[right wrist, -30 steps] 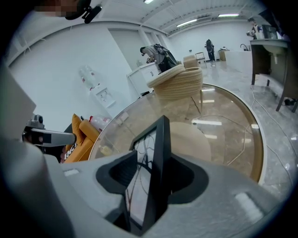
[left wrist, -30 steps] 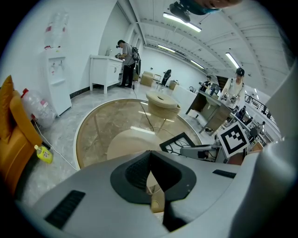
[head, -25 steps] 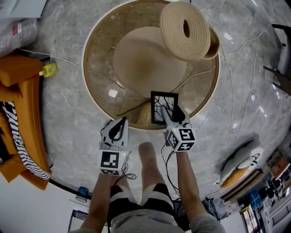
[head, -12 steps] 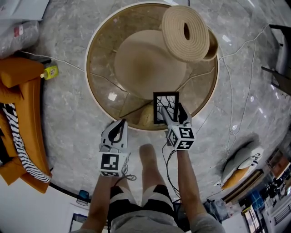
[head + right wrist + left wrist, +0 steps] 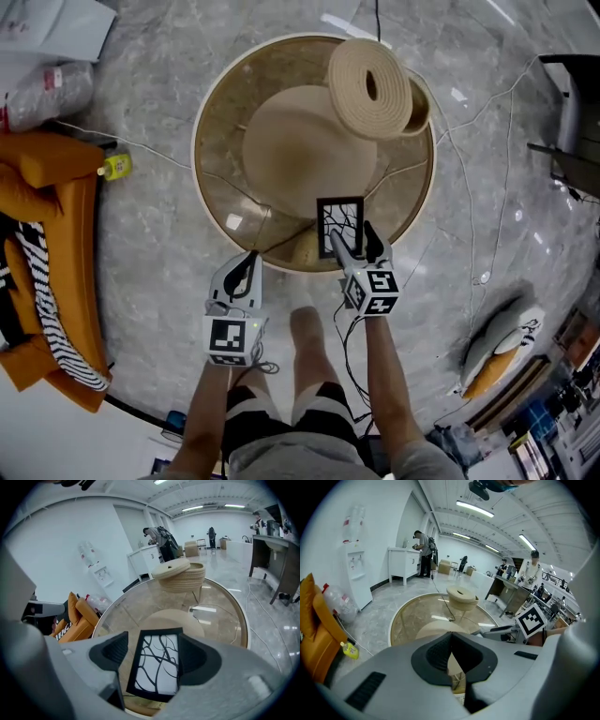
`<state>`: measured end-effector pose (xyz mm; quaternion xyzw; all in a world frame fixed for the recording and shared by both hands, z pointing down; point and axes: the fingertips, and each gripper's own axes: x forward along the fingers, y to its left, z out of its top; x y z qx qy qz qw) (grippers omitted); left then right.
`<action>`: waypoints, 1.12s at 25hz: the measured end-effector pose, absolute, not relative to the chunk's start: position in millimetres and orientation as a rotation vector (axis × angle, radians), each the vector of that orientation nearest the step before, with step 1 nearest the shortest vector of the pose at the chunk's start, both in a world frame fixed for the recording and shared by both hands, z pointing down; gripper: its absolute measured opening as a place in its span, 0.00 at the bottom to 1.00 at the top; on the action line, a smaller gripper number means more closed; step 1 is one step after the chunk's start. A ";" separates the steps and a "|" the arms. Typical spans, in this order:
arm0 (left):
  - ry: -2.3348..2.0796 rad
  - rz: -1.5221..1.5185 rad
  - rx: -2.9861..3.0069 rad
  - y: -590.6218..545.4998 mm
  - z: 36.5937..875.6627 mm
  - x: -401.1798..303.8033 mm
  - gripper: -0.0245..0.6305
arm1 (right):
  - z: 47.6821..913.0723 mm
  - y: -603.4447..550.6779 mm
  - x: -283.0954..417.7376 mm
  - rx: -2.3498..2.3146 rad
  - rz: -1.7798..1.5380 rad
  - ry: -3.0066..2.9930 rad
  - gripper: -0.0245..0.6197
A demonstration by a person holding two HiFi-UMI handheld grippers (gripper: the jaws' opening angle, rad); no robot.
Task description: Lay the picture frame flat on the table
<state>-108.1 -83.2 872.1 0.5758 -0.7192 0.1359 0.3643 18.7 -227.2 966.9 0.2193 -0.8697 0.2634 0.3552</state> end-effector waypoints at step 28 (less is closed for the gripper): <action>-2.069 0.267 1.870 -83.4 485.0 -109.7 0.07 | 525.6 -189.7 22.8 0.799 0.316 -2.625 0.31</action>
